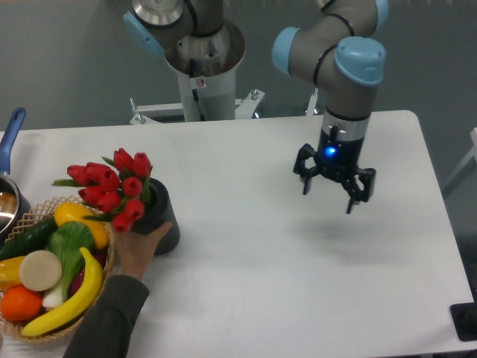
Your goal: Insert the flowers into the vase
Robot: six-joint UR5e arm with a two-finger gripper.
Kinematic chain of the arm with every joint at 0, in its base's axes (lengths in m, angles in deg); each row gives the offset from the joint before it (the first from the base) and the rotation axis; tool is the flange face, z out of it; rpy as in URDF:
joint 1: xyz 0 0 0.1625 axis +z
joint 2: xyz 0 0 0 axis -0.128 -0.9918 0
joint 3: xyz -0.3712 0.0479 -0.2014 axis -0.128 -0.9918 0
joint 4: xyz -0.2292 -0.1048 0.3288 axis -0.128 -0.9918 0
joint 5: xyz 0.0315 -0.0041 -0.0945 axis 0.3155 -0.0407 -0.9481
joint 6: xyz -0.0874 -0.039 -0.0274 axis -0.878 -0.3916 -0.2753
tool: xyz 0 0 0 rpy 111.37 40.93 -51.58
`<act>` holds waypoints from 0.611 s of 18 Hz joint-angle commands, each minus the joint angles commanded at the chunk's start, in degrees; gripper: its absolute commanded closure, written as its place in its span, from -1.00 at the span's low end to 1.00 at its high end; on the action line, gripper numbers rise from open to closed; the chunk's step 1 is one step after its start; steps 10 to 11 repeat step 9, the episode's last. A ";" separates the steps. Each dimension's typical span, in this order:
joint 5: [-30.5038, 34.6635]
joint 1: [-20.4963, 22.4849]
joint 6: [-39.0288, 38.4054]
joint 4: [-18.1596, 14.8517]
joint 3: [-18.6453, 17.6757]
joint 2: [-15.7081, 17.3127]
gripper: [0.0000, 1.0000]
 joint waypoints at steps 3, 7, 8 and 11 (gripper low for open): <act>3.09 -0.26 0.70 -6.34 5.55 -2.20 -1.00; 7.74 -0.62 3.07 -8.02 7.06 -3.61 -1.00; 8.62 -0.62 3.08 -7.85 7.06 -3.88 -1.00; 8.98 -0.53 3.16 -7.85 7.14 -3.88 -1.00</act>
